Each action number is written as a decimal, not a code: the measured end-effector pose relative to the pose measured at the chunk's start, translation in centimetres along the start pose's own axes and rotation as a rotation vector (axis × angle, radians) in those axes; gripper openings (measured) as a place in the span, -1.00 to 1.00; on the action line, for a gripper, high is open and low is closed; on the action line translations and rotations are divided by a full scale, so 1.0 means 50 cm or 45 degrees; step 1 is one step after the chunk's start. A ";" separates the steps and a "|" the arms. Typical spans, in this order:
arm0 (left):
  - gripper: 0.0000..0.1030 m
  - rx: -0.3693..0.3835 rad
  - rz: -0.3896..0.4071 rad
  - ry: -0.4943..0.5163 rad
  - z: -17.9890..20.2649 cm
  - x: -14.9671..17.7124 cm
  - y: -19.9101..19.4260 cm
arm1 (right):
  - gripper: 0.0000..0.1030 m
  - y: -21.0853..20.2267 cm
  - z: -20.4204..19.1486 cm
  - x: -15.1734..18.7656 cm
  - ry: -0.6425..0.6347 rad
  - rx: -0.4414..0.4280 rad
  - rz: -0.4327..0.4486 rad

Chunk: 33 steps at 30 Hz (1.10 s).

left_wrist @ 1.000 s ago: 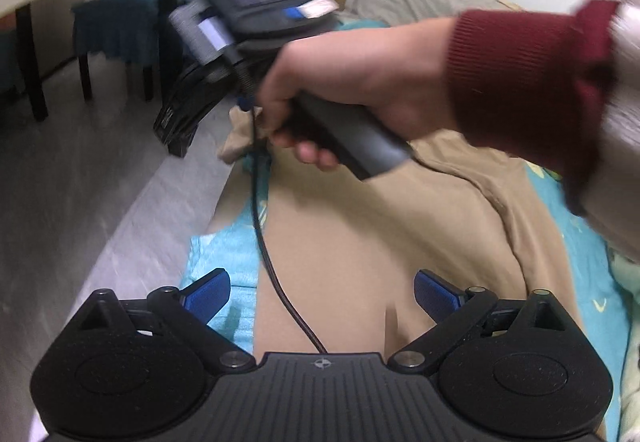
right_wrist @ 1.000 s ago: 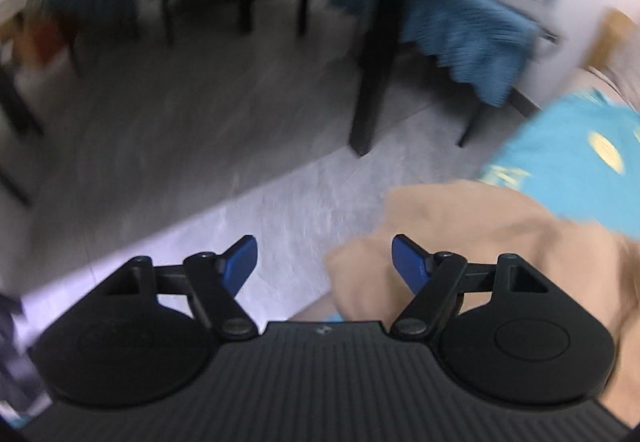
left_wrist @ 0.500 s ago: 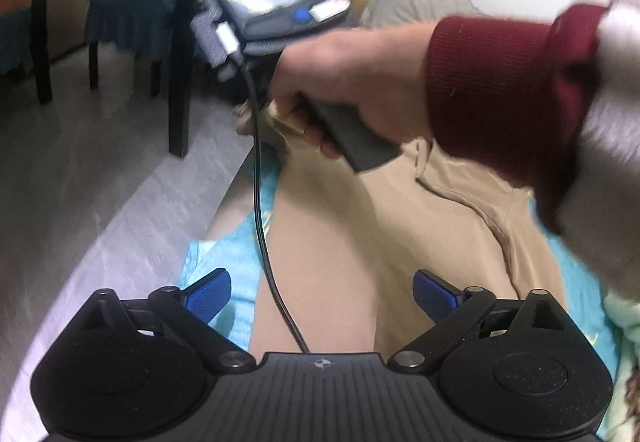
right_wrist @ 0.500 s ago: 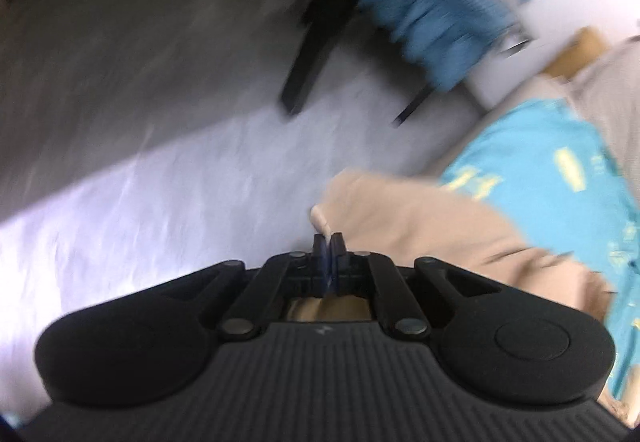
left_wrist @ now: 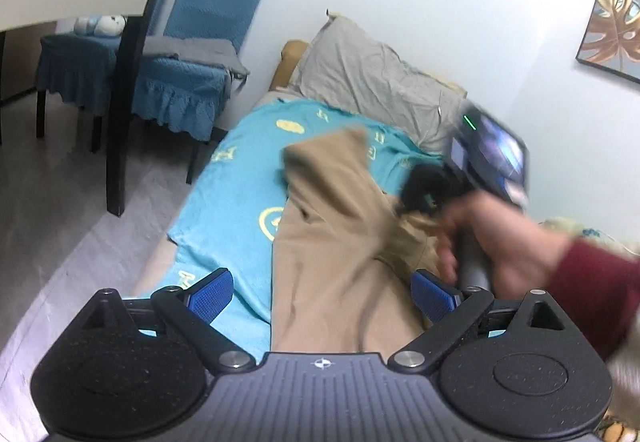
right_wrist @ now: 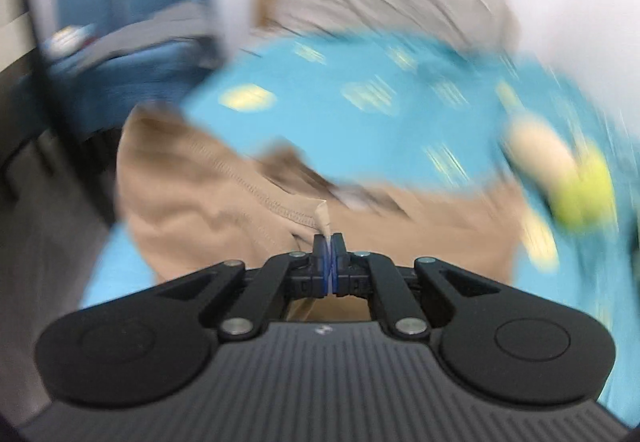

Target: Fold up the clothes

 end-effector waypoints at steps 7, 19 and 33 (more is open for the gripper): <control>0.89 -0.001 -0.049 0.030 0.005 0.020 0.014 | -0.86 0.015 0.110 0.100 0.236 -0.169 -0.081; 0.90 -0.017 -0.119 -0.047 -0.009 0.047 0.044 | 0.21 0.051 0.069 -0.022 0.380 -0.437 0.065; 0.90 -0.011 -0.130 -0.033 -0.009 0.063 0.070 | -0.85 0.068 0.030 -0.036 0.203 -0.287 0.262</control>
Point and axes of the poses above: each gripper's, at about its wrist camera, not at the fingertips, and y roughly the way its jaws point, z to its right, x to its underside, the point moved 10 cm from there along y, roughly the way its jaws point, and after that the axes turned 12 degrees about x, right-handed, at the moved point
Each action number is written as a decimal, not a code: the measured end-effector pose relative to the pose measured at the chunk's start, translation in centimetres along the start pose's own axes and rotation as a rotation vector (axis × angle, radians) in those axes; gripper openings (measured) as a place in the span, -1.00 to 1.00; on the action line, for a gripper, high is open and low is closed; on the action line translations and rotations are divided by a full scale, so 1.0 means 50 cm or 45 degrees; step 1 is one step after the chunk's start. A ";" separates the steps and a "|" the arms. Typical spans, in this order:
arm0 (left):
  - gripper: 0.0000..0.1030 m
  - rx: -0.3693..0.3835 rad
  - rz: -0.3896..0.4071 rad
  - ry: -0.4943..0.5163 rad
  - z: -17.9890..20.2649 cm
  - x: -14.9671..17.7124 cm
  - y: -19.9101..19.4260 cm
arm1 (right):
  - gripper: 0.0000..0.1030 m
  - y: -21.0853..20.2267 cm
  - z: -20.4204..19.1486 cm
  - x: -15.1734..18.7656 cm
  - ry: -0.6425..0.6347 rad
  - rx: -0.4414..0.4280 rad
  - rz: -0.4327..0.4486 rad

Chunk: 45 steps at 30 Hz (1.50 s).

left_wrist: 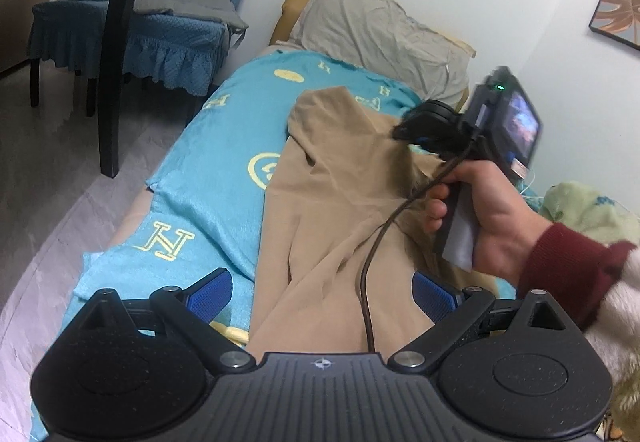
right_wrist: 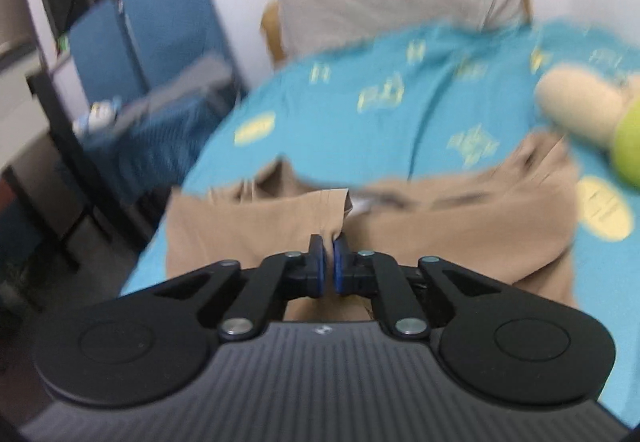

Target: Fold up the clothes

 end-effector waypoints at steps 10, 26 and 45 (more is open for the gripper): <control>0.90 -0.078 0.129 0.058 -0.012 -0.029 -0.030 | -0.81 0.009 0.140 0.009 0.141 0.252 -0.033; 0.90 -0.131 0.051 0.252 0.041 0.000 -0.026 | 0.63 -0.433 0.079 0.008 0.008 -0.076 -0.037; 0.82 -0.166 -0.241 -0.145 0.007 0.130 -0.100 | 0.63 -0.720 0.231 0.219 0.078 0.051 -0.087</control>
Point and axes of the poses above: each gripper's, at about its wrist camera, not at the fingertips, and y roughly the way its jaws point, z to its right, x to its underside, the point moved 10 cm from there along y, roughly the way its jaws point, and after that the axes turned 12 degrees about x, right-handed, at the moved point
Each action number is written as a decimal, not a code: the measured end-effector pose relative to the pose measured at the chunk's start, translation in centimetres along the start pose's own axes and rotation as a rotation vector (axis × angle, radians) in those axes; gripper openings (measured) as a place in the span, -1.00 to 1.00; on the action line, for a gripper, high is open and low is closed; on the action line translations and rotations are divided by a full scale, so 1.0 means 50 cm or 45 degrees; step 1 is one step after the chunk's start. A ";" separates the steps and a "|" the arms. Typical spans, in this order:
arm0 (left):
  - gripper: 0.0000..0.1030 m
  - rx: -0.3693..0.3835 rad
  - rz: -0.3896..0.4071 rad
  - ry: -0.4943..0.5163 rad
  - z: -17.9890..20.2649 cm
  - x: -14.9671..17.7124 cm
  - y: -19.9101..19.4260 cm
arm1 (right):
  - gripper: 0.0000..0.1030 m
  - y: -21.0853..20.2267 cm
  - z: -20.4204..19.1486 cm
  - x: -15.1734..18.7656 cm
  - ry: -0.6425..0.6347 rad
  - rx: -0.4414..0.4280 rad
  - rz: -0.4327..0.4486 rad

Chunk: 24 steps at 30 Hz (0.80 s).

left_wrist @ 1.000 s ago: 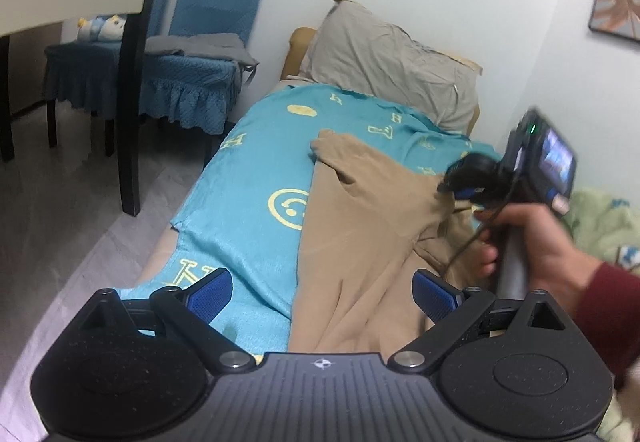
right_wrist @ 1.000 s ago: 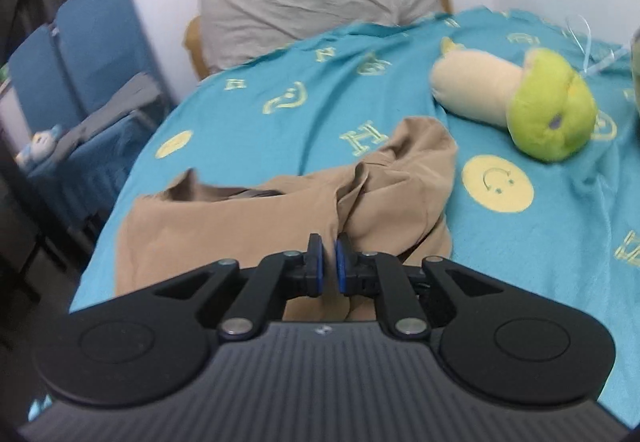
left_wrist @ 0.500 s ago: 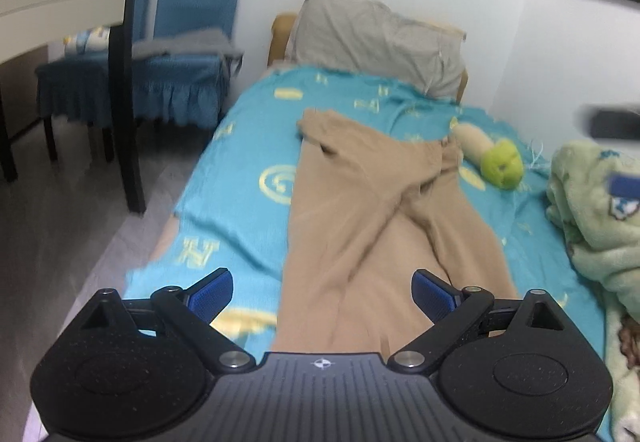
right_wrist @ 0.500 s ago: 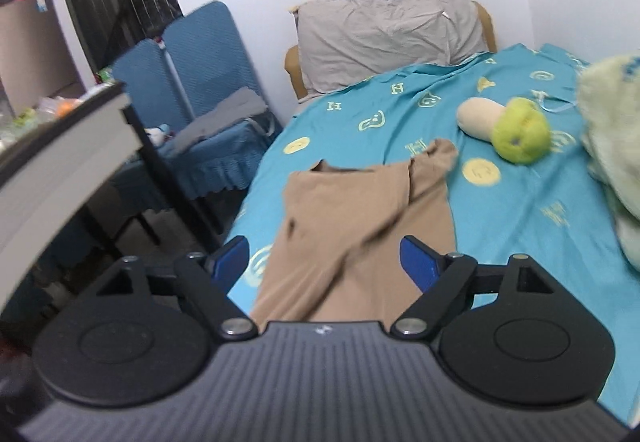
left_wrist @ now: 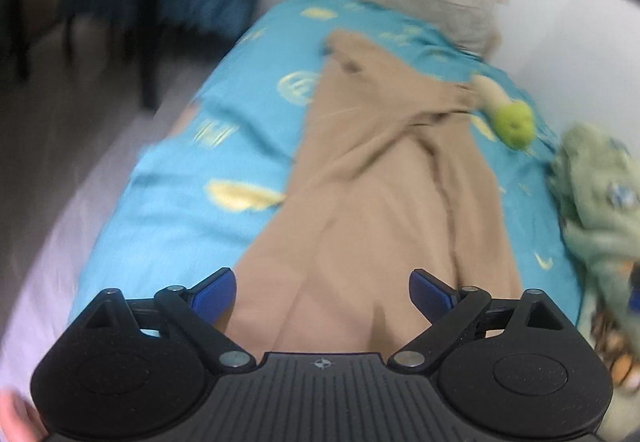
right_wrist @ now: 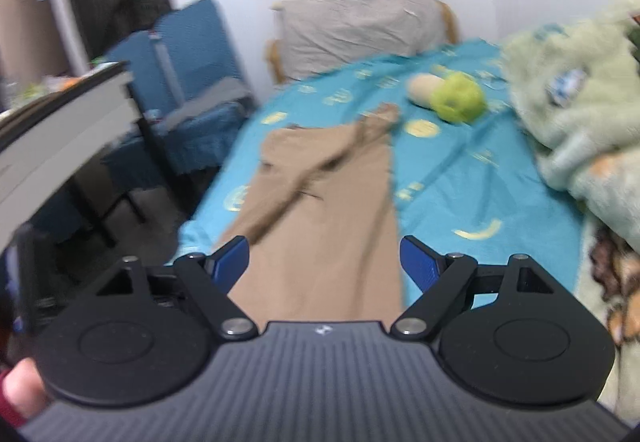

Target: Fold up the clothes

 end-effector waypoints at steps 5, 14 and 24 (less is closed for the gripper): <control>0.82 -0.048 -0.022 -0.197 -0.072 0.006 -0.020 | 0.63 0.045 0.027 0.024 0.130 -0.024 -0.167; 0.57 -0.018 -0.043 -0.602 -0.152 0.033 -0.038 | 0.63 0.055 0.020 0.043 0.141 -0.117 -0.245; -0.63 -0.137 -0.223 -0.281 -0.082 0.066 -0.036 | 0.63 0.072 0.048 0.047 0.335 -0.194 -0.345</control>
Point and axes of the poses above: each gripper's, at about its wrist camera, not at the fingertips, and y roughly the way its jaws point, z to its right, x to its underside, the point moved 10 cm from there along y, roughly the way its jaws point, and after that the axes turned 12 degrees about x, right-handed, at the moved point
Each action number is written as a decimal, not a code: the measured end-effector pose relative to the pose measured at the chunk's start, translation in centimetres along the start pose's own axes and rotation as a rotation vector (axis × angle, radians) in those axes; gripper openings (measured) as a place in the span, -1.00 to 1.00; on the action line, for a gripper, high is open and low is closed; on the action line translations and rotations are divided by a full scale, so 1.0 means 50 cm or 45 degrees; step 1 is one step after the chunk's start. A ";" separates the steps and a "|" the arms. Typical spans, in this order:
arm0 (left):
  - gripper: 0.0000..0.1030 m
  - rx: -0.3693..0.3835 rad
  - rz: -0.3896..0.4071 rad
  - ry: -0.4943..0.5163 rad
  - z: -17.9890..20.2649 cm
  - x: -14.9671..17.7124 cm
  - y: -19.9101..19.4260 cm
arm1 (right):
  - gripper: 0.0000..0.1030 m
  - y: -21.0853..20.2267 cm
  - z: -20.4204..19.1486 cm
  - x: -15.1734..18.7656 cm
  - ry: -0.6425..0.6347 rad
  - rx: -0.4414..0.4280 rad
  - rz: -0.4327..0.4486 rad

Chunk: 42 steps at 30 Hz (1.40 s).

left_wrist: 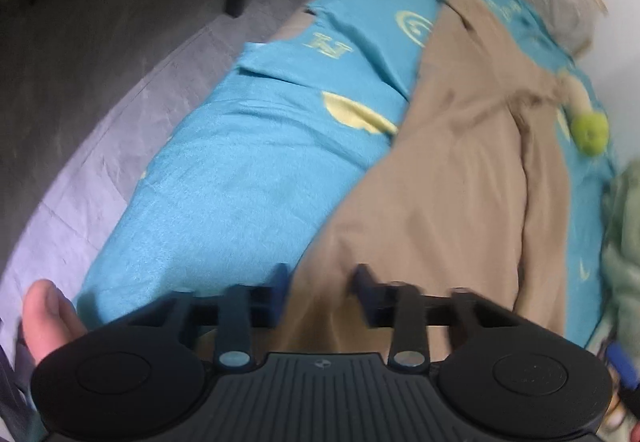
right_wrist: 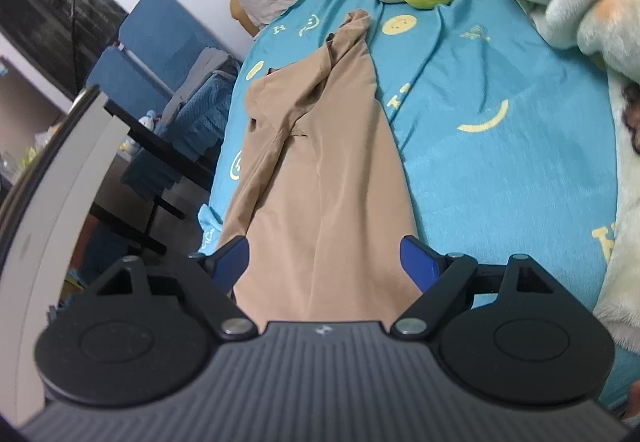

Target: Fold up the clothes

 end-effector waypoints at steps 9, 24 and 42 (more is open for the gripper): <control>-0.93 0.034 0.084 0.678 0.196 0.063 -0.092 | 0.64 0.015 0.039 -0.005 0.156 -0.027 -0.071; 0.40 0.212 -0.061 0.544 0.186 0.112 -0.042 | 0.63 0.080 0.068 0.048 0.139 0.133 -0.246; 0.58 0.209 -0.380 0.243 0.113 0.139 0.012 | 0.60 0.090 0.032 0.173 -0.090 0.292 -0.520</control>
Point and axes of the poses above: each gripper's, at about its wrist camera, not at the fingertips, and y roughly the way its jaws point, z to its right, x to its underside, the point moved 10 cm from there along y, roughly the way its jaws point, and after that the axes turned 12 degrees about x, right-handed, at the moved point
